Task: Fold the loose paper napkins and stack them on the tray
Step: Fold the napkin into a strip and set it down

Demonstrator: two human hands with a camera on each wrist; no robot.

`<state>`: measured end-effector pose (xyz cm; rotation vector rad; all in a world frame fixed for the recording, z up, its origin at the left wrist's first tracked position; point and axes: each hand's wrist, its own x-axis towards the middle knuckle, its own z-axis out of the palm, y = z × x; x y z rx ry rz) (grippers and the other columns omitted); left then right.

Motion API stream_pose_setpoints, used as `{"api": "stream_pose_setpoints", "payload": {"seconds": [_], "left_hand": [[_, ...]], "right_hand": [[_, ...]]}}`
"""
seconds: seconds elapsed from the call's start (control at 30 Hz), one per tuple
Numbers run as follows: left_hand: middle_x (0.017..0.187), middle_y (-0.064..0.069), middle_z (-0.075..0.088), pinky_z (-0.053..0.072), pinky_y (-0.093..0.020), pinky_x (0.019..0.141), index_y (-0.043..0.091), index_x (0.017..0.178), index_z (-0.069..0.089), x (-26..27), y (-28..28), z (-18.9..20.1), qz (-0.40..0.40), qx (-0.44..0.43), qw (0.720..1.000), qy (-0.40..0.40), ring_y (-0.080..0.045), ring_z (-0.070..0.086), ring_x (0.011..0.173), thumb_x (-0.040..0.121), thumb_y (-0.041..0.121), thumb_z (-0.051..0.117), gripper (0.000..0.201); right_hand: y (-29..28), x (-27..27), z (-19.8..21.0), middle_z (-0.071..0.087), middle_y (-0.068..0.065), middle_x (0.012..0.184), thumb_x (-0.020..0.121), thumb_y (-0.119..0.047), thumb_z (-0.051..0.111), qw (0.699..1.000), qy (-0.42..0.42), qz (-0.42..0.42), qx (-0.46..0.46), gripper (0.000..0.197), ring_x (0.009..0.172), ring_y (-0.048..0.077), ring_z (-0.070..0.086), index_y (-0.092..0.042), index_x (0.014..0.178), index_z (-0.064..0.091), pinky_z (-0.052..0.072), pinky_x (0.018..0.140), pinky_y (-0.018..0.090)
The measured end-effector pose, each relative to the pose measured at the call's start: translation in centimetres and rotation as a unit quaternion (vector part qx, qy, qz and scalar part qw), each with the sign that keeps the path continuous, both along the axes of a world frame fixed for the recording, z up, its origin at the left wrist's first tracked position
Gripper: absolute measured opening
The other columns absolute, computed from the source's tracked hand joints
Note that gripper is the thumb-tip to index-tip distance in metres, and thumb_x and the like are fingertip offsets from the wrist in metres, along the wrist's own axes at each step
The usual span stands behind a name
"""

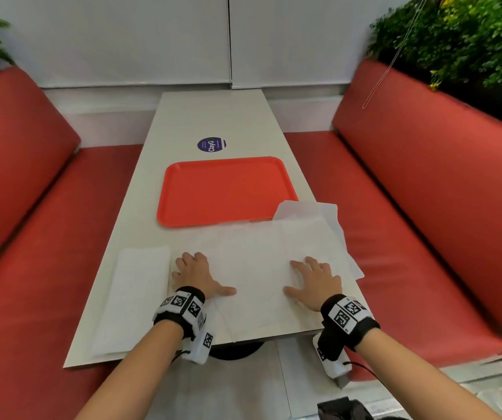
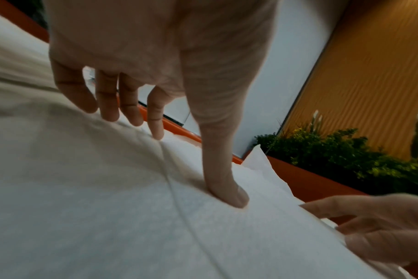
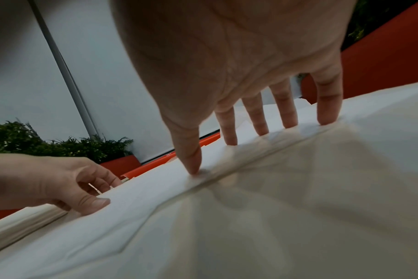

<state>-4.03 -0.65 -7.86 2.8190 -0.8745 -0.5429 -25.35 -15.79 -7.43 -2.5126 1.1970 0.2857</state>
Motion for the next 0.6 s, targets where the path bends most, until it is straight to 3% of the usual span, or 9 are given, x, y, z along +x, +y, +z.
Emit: {"api": "stream_pose_setpoints", "payload": {"seconds": [0.17,0.3,0.4,0.47,0.53,0.6], "left_hand": [[0.121,-0.003,0.038,0.038,-0.036,0.094,0.023,0.103,0.053,0.2,-0.2,0.0,0.021,-0.030,0.998,0.048,-0.024,0.033,0.118,0.045,0.060,0.087,0.077],[0.109,0.001,0.041,0.037,-0.034,0.084,0.022,0.100,0.042,-0.1,-0.4,0.0,0.024,-0.069,0.996,0.058,-0.023,0.037,0.113,0.047,0.050,0.090,0.077],[0.110,0.000,0.043,0.038,-0.035,0.086,0.021,0.104,0.043,-0.5,-0.6,0.0,0.028,-0.099,0.993,0.064,-0.023,0.038,0.114,0.048,0.043,0.092,0.078],[0.116,0.000,0.043,0.040,-0.035,0.092,0.020,0.110,0.047,-0.7,-0.6,0.0,0.026,-0.110,0.992,0.062,-0.021,0.037,0.117,0.050,0.041,0.093,0.078],[0.117,0.002,0.041,0.040,-0.036,0.094,0.019,0.112,0.050,-0.9,-0.3,0.0,0.017,-0.129,0.990,0.061,-0.019,0.037,0.116,0.051,0.036,0.093,0.077],[0.113,0.004,0.041,0.040,-0.032,0.090,0.018,0.109,0.051,-1.1,0.1,0.0,0.007,-0.181,0.981,0.070,-0.016,0.039,0.108,0.054,0.027,0.093,0.070]], "right_hand": [[0.1,0.3,0.2,0.023,-0.002,0.155,0.088,-0.056,0.051,0.999,-0.035,-0.011,-0.009,0.061,0.139,0.026,0.024,-0.034,0.142,0.037,0.026,0.108,0.044],[0.4,2.1,0.5,0.046,-0.003,0.135,0.087,-0.054,0.053,0.997,-0.064,0.025,-0.036,0.049,0.127,0.020,0.038,-0.026,0.128,0.052,0.030,0.102,0.039],[0.4,3.6,0.7,0.060,0.000,0.111,0.082,-0.046,0.067,0.987,-0.144,-0.016,0.076,0.044,0.105,0.020,0.056,-0.021,0.115,0.053,0.043,0.092,0.036],[0.1,4.3,0.7,0.064,0.003,0.098,0.077,-0.034,0.078,0.957,-0.218,-0.089,0.167,0.051,0.091,0.021,0.061,-0.016,0.115,0.048,0.050,0.083,0.035],[-0.4,4.9,0.3,0.063,0.007,0.100,0.073,-0.029,0.082,0.939,-0.238,-0.145,0.200,0.065,0.092,0.023,0.062,-0.012,0.123,0.045,0.051,0.081,0.032],[-0.9,5.3,0.0,0.059,0.009,0.117,0.073,-0.034,0.082,0.945,-0.209,-0.158,0.197,0.072,0.107,0.026,0.059,-0.009,0.130,0.045,0.046,0.085,0.030]]}}
